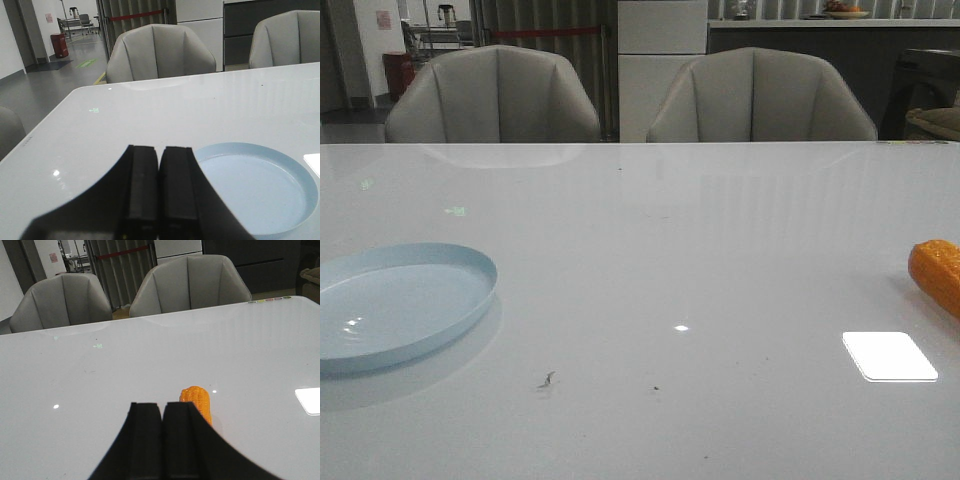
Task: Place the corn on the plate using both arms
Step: 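Lower the left gripper toward the rim of the light blue plate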
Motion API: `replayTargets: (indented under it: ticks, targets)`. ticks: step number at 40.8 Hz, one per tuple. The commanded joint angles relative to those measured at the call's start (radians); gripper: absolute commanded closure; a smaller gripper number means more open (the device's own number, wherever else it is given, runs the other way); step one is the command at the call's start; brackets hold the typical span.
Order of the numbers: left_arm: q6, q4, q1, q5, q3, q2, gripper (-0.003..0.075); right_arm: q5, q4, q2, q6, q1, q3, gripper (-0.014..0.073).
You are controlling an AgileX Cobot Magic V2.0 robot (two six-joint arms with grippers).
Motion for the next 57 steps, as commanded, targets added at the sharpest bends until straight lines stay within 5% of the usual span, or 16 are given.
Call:
replayTargets:
  ticks: [1,35,47,57]
  targets:
    - [-0.005,0.0,0.002,-0.093,0.038,-0.015,0.0634,-0.084,0.006,-0.021,-0.01,-0.007,-0.023,0.0566]
    - [-0.005,-0.042,0.002,-0.233,0.038,-0.015,0.0634,-0.095,0.006,-0.021,-0.01,-0.007,-0.023,0.0566]
    - [-0.005,-0.042,0.002,-0.382,-0.024,-0.015,0.0634,-0.385,0.006,-0.021,-0.009,-0.005,-0.05,0.0566]
    - [-0.005,0.133,0.002,-0.172,-0.313,0.075,0.0634,-0.109,-0.129,0.054,-0.01,-0.005,-0.387,0.0566]
